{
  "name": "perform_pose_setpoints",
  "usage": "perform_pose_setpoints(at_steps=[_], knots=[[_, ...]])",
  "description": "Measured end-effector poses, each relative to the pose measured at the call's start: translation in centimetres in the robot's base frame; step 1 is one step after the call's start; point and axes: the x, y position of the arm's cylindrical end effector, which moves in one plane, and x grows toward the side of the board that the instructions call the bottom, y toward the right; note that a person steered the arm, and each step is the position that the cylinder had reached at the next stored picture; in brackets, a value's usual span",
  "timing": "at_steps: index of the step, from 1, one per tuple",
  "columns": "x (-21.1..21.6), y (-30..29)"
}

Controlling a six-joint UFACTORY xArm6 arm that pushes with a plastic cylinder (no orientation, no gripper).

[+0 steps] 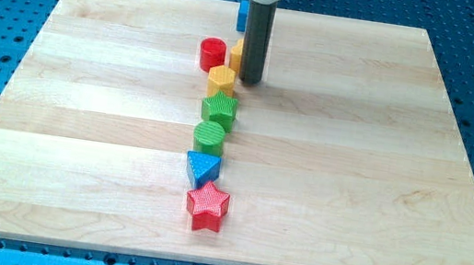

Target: Push the heart towards the top right side of the board

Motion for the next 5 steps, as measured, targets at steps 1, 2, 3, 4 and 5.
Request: perform_pose_setpoints(at_steps=[1,2,3,4,5], knots=[[-1.5,-3.5],[-2.4,-6.7],[-3.5,-5.3],[-2.8,6.2],[-2.7,7.1]])
